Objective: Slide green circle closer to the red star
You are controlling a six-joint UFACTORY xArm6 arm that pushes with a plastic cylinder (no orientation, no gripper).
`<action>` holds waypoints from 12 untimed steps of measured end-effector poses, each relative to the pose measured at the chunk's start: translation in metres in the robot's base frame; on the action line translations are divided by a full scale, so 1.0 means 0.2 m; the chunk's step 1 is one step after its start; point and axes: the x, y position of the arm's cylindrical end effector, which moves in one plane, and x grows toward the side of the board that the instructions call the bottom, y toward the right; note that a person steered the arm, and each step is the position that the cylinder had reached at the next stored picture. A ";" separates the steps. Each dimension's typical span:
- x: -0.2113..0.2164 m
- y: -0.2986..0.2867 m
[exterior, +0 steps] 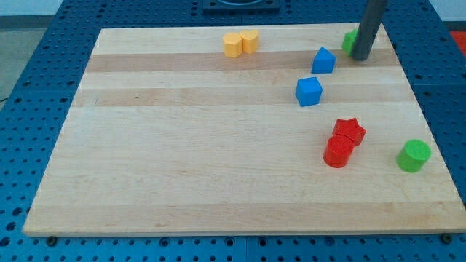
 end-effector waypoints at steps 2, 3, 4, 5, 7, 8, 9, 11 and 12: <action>0.34 0.00; 0.44 0.13; 0.60 0.25; 0.94 0.37; 1.49 0.38; 1.49 0.31; 1.49 0.06; 1.40 0.09; 1.22 0.23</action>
